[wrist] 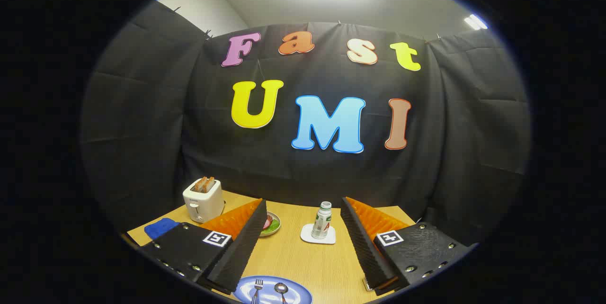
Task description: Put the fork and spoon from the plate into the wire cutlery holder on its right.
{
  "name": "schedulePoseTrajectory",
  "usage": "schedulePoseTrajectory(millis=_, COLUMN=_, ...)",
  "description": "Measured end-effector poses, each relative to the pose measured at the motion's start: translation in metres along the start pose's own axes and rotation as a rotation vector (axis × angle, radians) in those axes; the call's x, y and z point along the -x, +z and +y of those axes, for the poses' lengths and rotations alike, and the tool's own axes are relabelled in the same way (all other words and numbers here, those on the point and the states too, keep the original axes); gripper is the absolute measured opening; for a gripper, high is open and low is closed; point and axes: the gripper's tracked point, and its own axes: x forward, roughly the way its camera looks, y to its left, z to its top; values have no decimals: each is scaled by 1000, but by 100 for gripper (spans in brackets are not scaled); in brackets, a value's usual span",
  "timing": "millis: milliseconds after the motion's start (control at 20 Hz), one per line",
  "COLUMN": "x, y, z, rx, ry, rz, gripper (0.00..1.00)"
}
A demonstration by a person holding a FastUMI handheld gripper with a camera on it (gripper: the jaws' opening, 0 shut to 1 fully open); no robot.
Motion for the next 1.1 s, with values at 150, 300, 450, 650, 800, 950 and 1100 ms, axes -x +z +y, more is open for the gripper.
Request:
schedulePoseTrajectory(millis=150, x=1, y=1, z=3, rx=-9, ry=1, rz=8, gripper=96)
schedulePoseTrajectory(millis=300, x=6, y=6, z=-5, rx=3, ry=-22, rz=-12, gripper=96)
schedulePoseTrajectory(millis=450, x=9, y=0, z=-6, rx=-36, ry=-31, rz=6, gripper=96)
schedulePoseTrajectory(millis=650, x=14, y=-4, z=-18, rx=-31, ry=-51, rz=29, gripper=96)
schedulePoseTrajectory(millis=800, x=22, y=-34, z=-13, rx=22, ry=-10, rz=110, gripper=96)
schedulePoseTrajectory(millis=950, x=31, y=-74, z=-2, rx=65, ry=52, rz=215, gripper=96)
schedulePoseTrajectory(millis=1100, x=33, y=-111, z=9, rx=107, ry=103, rz=310, gripper=96)
